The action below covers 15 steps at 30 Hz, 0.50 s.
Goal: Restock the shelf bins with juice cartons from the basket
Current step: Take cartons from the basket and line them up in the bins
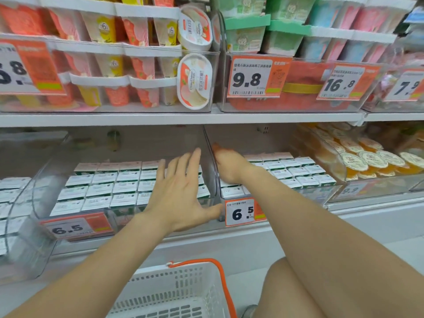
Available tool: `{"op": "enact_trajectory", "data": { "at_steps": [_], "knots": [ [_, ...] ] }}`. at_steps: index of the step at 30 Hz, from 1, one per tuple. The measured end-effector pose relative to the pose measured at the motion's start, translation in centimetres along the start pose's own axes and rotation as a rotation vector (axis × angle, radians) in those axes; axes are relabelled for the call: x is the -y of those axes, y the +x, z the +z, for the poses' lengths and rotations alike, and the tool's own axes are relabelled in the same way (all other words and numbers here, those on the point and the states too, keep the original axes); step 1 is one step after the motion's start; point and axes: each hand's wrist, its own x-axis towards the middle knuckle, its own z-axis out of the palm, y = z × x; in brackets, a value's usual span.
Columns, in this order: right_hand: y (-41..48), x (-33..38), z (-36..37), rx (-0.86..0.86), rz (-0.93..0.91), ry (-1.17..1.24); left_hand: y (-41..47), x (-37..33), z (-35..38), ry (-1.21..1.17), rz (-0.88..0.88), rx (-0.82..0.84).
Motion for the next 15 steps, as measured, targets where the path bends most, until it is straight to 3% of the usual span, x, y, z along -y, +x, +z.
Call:
{"op": "enact_trajectory", "data": {
  "at_steps": [4,7,9,12,15],
  "knots": [
    [-1.7,-1.6,-0.8,-0.172,-0.018,0.154,0.3,-2.4,-0.7,-0.138,0.076,-0.164],
    [-3.8,-6.5,-2.7,-0.431,0.155,0.098,1.2,-3.7,-0.2,-0.089,0.101,-0.234],
    [-5.5,-10.3,-3.3,-0.51,0.281,-0.004,2.1,-4.5,0.1,0.0,0.172,-0.244],
    [-6.6,-13.7,-4.0,-0.482,0.317,-0.132,3.9,-6.3,0.3,0.111,0.312,-0.201],
    [-5.8,-13.9,-4.4,-0.35,0.284,-0.184,5.4,-7.9,0.4,0.137,0.321,-0.109]
  ]
}}
